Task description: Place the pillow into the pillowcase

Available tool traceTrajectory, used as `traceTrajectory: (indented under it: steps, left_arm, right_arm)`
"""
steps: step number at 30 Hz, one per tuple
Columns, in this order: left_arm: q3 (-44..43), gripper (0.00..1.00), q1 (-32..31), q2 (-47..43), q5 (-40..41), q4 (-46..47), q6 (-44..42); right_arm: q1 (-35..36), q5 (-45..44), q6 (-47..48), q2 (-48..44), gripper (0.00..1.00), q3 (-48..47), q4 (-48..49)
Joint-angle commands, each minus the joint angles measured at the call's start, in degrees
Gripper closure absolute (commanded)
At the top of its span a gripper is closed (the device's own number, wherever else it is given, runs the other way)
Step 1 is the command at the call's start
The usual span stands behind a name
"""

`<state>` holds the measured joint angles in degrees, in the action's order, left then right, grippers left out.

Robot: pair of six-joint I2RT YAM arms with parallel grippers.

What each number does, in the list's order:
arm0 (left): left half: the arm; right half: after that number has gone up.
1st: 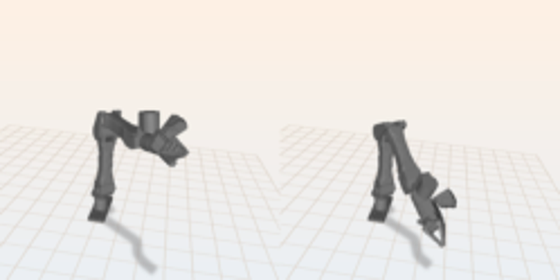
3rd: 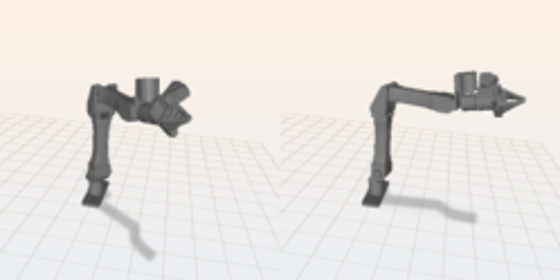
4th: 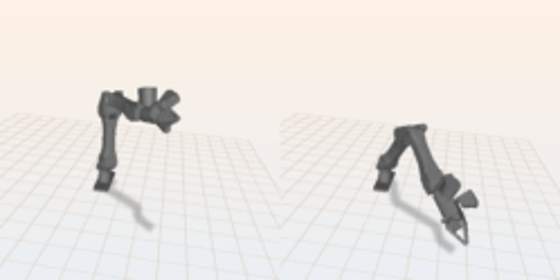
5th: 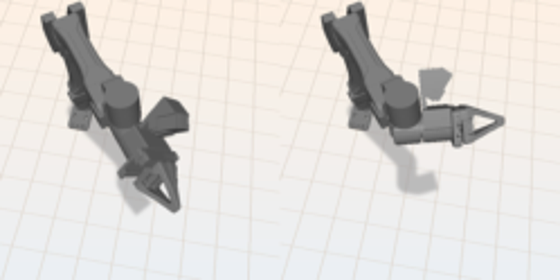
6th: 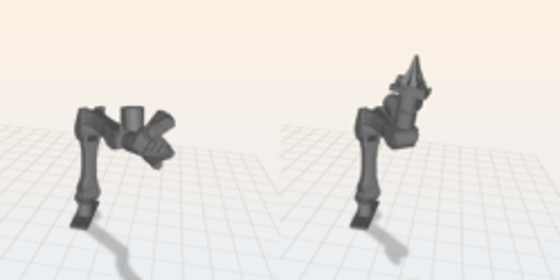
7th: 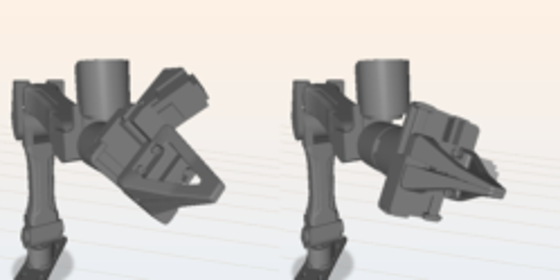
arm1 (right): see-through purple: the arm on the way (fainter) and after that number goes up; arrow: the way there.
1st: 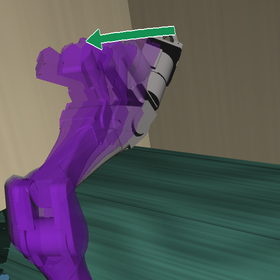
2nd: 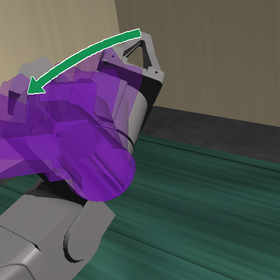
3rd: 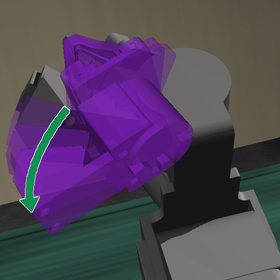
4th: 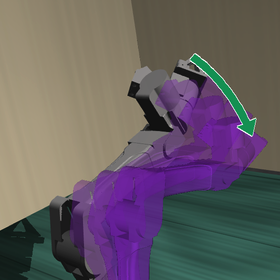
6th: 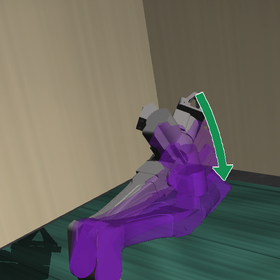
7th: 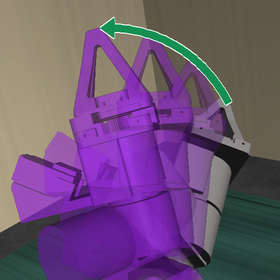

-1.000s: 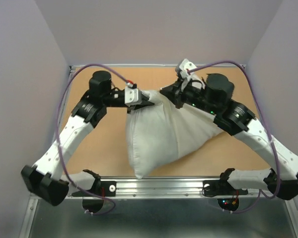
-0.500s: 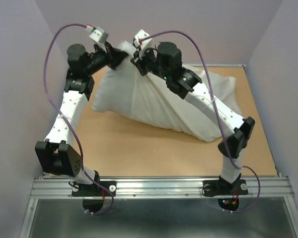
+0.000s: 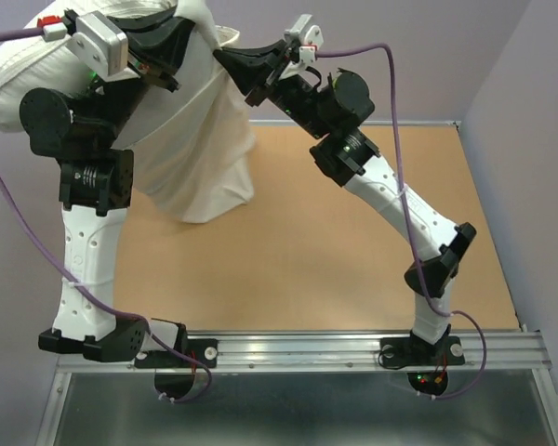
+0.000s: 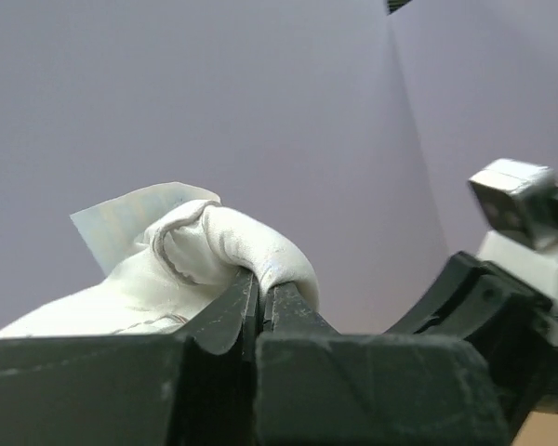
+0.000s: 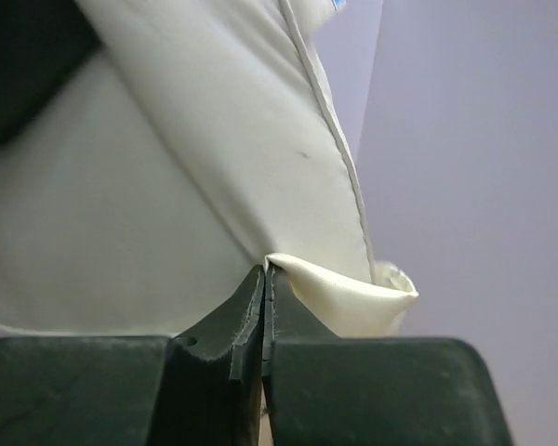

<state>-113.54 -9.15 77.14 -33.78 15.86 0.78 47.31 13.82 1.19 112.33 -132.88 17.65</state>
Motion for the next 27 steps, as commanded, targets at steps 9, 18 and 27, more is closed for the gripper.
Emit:
traceTrajectory:
  steps: [9,18,27]
  left_arm:
    - [37.84,1.0,-29.33,1.33,4.33,-0.04,-8.96]
    - [26.98,0.63,-32.6,19.27,-5.49,0.93,1.07]
    - [14.32,0.01,-32.6,14.89,-16.49,-2.58,5.2]
  right_arm:
    - [-12.74,-29.72,3.59,-36.64,0.71,53.85,-17.35]
    - [-31.92,-30.43,-0.93,-49.31,0.25,63.88,-40.32]
    - [-33.42,-7.89,-8.91,-44.5,0.11,61.68,-48.85]
